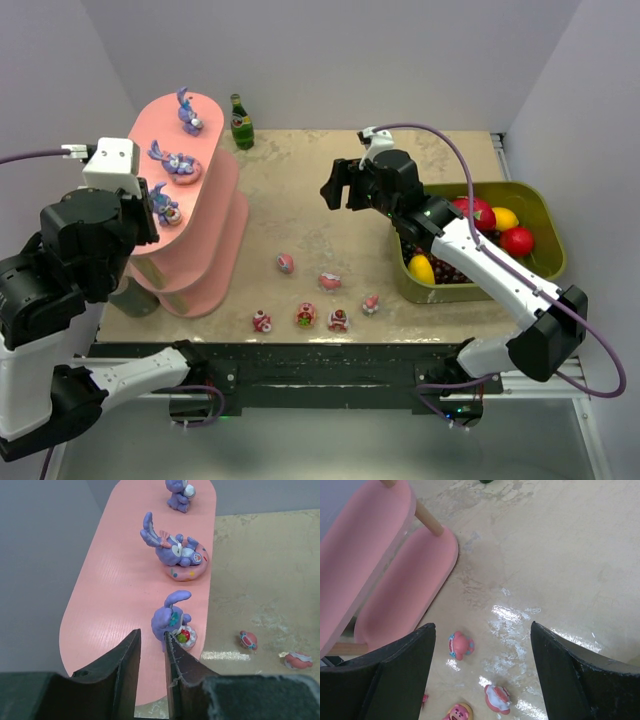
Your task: Place and organize the plastic toys onto the shelf
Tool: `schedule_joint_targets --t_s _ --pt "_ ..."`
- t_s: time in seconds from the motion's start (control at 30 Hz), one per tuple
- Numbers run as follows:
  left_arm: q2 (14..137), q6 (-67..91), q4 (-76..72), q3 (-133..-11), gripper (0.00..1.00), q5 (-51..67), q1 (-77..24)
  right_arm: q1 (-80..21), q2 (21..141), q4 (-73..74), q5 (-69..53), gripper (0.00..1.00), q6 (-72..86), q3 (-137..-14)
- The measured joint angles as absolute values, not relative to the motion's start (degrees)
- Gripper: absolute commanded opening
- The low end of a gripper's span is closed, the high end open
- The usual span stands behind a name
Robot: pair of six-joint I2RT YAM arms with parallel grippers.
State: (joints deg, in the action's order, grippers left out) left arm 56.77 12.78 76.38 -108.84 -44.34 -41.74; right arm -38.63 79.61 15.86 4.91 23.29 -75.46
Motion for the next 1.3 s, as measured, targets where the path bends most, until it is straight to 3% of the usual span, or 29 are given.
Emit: schedule_joint_targets --t_s 0.37,0.47,0.6,0.87,1.07,1.3 --pt "56.0 12.3 75.7 -114.0 0.51 -42.4 -41.7 -42.2 80.3 15.2 2.4 0.81 19.6 -77.0" --pt "55.9 11.2 73.8 -114.6 0.53 -42.1 -41.7 -46.2 82.5 14.1 1.7 0.77 17.2 -80.5" --pt "56.2 8.8 68.8 -115.0 0.53 -41.4 -41.7 -49.7 86.0 11.9 -0.4 0.6 15.5 -86.1" --pt "55.2 4.3 52.0 -112.6 0.55 -37.5 -41.7 -56.6 94.9 8.9 -4.1 0.18 14.0 -99.4" --pt "55.2 3.3 44.6 -110.6 0.57 -32.9 -41.7 -62.3 99.5 7.6 -7.2 0.07 13.4 -104.5" --pt "55.3 3.2 41.1 -108.4 0.59 -29.6 -41.7 -63.3 105.1 6.8 -8.4 0.05 13.5 -111.0"
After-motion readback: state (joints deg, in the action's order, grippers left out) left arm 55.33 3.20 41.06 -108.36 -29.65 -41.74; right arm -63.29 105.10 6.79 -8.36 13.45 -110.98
